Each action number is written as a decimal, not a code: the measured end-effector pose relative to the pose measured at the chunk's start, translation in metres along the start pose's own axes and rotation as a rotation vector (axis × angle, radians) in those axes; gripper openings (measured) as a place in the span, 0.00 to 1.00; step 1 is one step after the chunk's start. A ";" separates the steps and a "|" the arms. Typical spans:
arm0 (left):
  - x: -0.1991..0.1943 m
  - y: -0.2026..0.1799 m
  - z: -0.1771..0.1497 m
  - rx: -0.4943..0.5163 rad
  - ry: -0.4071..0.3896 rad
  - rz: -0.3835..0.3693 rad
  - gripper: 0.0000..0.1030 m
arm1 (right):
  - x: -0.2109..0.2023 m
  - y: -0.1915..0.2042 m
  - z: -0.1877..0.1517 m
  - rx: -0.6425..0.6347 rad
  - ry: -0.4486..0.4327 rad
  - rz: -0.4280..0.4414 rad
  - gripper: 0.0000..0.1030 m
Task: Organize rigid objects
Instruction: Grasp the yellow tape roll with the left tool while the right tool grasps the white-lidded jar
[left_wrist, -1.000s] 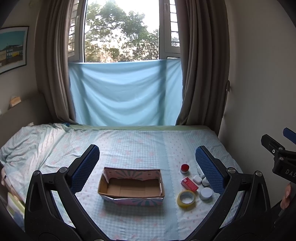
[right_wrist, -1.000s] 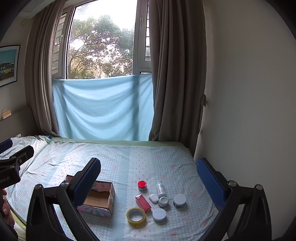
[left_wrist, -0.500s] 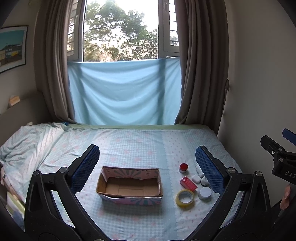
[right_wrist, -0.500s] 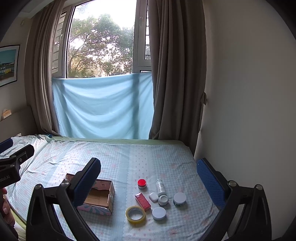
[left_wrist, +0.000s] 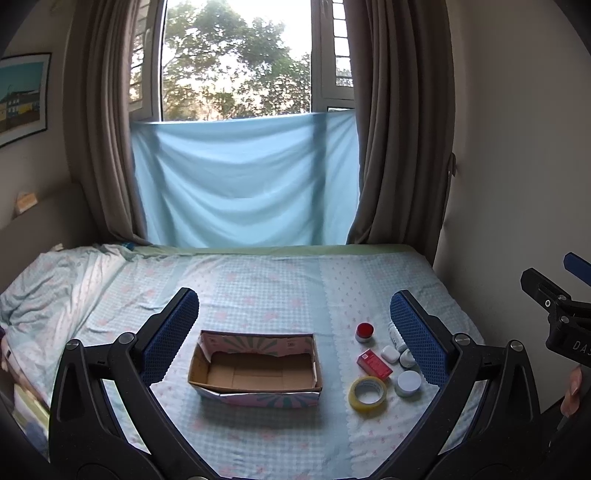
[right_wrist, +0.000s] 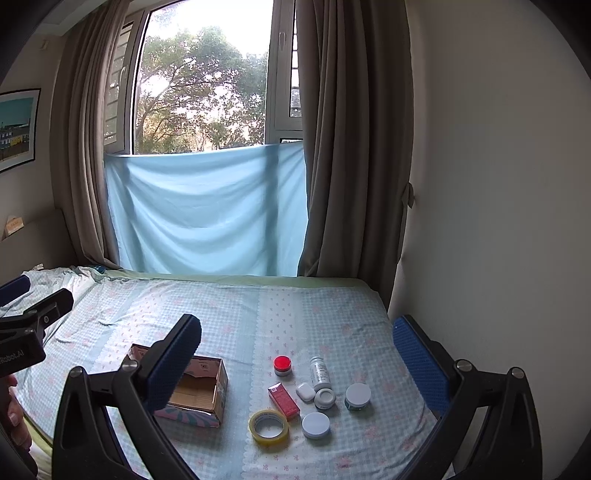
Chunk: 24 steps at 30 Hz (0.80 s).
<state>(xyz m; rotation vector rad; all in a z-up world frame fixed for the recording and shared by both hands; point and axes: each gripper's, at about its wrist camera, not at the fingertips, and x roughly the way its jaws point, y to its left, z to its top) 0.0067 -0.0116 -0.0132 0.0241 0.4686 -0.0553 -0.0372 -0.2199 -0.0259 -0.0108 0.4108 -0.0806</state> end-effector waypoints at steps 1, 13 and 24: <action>0.002 -0.003 0.000 0.004 0.002 -0.004 1.00 | 0.001 -0.002 0.000 -0.002 0.005 0.000 1.00; 0.073 -0.072 -0.046 0.045 0.192 -0.125 1.00 | 0.057 -0.066 -0.029 -0.002 0.140 -0.020 1.00; 0.191 -0.128 -0.179 0.191 0.477 -0.223 1.00 | 0.178 -0.119 -0.117 0.113 0.317 -0.057 1.00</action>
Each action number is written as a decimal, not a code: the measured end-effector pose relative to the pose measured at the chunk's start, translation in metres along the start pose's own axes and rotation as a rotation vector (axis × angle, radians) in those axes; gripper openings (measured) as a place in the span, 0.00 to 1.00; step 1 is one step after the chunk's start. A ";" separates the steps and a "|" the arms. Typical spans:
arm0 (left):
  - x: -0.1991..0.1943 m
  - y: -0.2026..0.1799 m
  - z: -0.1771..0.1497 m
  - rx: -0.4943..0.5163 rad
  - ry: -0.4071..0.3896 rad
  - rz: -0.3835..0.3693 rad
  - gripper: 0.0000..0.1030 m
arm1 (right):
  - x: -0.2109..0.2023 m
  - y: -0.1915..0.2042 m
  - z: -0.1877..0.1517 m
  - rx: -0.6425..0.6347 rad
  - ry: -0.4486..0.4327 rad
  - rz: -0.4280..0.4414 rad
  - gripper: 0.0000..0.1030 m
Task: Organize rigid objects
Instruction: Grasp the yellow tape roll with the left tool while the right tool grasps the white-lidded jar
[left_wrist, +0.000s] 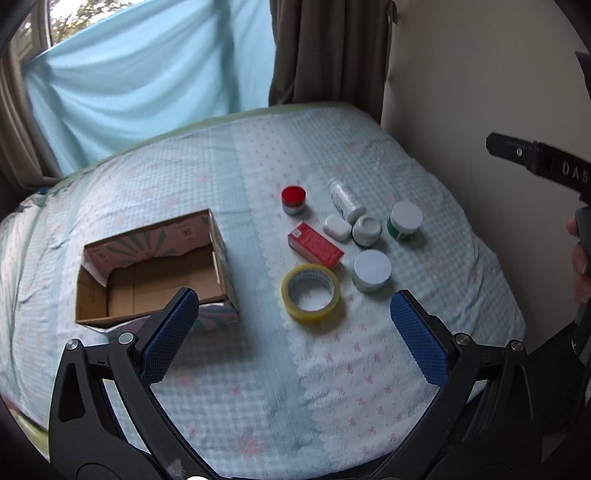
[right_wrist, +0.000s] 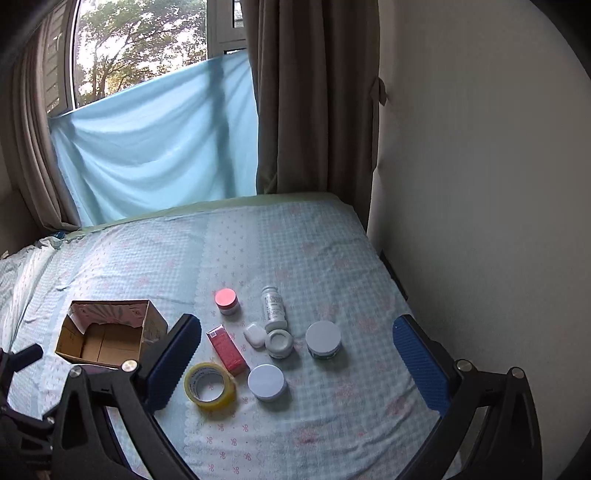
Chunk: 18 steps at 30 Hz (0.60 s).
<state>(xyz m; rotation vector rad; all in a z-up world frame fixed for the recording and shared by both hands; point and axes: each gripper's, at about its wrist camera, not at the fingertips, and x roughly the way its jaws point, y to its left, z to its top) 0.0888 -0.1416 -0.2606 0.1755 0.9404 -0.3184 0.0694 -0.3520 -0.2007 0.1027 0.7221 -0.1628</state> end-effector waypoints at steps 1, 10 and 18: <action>0.020 -0.002 -0.006 0.012 0.030 -0.001 1.00 | 0.015 -0.002 -0.005 -0.002 0.023 -0.012 1.00; 0.174 -0.015 -0.056 0.061 0.171 -0.041 1.00 | 0.148 -0.026 -0.059 0.020 0.176 -0.096 1.00; 0.246 -0.019 -0.077 0.033 0.193 -0.036 1.00 | 0.233 -0.036 -0.088 -0.028 0.208 -0.135 1.00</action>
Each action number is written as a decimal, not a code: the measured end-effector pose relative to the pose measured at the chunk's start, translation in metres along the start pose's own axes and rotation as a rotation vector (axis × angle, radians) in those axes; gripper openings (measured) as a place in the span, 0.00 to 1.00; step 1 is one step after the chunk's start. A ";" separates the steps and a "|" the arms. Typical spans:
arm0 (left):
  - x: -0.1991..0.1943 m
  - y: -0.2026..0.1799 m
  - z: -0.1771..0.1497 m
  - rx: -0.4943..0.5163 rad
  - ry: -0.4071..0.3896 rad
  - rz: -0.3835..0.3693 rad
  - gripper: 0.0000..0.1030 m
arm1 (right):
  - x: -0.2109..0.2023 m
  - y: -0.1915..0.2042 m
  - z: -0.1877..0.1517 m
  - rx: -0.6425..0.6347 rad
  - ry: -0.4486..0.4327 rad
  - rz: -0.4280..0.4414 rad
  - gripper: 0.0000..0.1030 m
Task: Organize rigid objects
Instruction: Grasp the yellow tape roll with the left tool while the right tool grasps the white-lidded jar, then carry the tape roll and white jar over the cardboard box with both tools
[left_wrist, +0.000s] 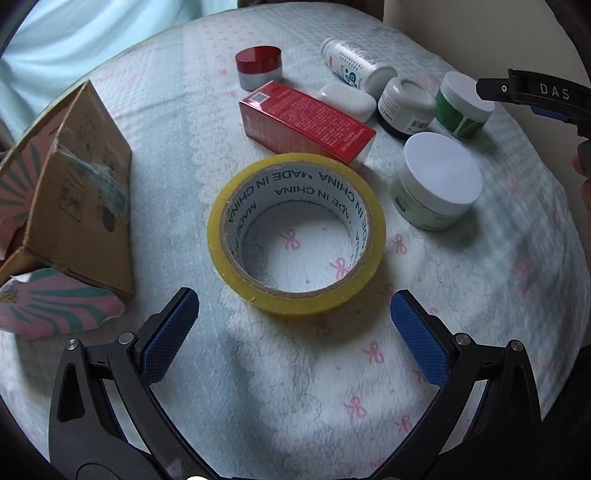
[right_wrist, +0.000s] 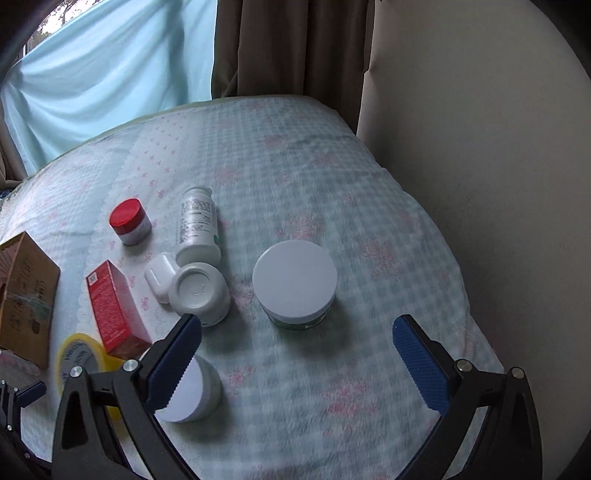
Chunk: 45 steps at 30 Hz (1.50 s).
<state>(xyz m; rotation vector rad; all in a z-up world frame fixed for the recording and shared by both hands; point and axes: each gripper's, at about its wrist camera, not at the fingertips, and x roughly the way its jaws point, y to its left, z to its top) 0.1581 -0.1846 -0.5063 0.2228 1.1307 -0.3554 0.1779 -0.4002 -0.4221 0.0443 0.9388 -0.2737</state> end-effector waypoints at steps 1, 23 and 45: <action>0.005 -0.001 0.000 -0.005 -0.004 0.000 1.00 | 0.008 -0.001 0.001 -0.002 0.002 -0.003 1.00; 0.041 0.007 0.041 -0.120 -0.025 0.007 0.94 | 0.082 0.001 0.027 -0.028 0.070 0.027 0.65; -0.097 0.030 0.080 -0.168 -0.197 0.010 0.94 | -0.039 -0.003 0.052 0.009 0.001 0.038 0.64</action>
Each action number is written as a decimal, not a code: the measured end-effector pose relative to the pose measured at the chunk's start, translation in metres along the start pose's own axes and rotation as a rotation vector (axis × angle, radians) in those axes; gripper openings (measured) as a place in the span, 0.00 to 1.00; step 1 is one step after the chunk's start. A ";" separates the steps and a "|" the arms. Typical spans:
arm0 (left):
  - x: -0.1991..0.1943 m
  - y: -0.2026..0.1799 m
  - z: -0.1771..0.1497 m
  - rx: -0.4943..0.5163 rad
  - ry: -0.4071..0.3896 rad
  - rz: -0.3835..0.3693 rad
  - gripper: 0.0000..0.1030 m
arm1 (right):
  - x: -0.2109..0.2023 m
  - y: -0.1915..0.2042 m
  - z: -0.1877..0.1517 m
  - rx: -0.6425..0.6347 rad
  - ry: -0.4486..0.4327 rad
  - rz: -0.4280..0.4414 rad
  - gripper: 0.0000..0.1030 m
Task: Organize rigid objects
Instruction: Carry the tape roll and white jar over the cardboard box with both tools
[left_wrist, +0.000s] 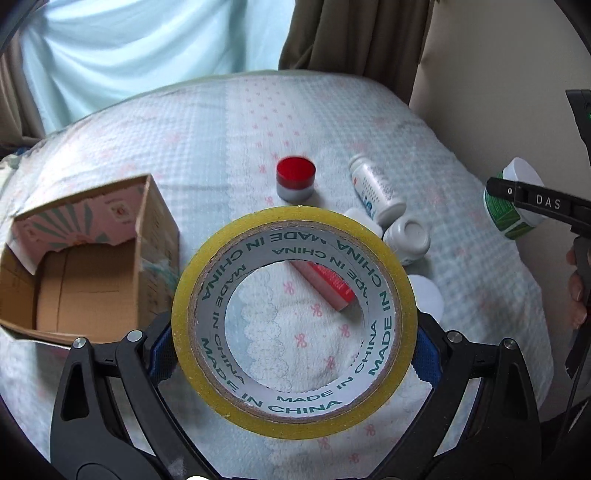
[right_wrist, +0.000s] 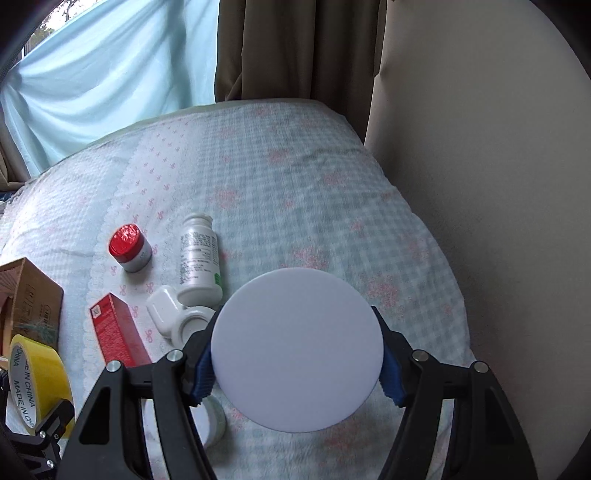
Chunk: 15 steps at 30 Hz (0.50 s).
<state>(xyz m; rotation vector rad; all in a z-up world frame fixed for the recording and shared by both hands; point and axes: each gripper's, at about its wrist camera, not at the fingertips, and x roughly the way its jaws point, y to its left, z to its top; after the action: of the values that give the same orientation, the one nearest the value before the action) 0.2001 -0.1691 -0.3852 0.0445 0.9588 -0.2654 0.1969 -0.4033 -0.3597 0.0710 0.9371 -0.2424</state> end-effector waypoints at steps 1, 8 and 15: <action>-0.017 0.002 0.007 -0.005 -0.017 -0.003 0.94 | -0.015 0.001 0.004 0.006 -0.008 0.000 0.64; -0.130 0.030 0.054 -0.038 -0.092 0.014 0.94 | -0.124 0.021 0.030 -0.009 -0.047 0.016 0.64; -0.214 0.094 0.080 -0.101 -0.129 0.046 0.94 | -0.209 0.065 0.051 -0.047 -0.071 0.098 0.64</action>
<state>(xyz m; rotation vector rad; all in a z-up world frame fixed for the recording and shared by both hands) 0.1704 -0.0469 -0.1724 -0.0430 0.8411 -0.1749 0.1339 -0.3116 -0.1645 0.0648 0.8661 -0.1319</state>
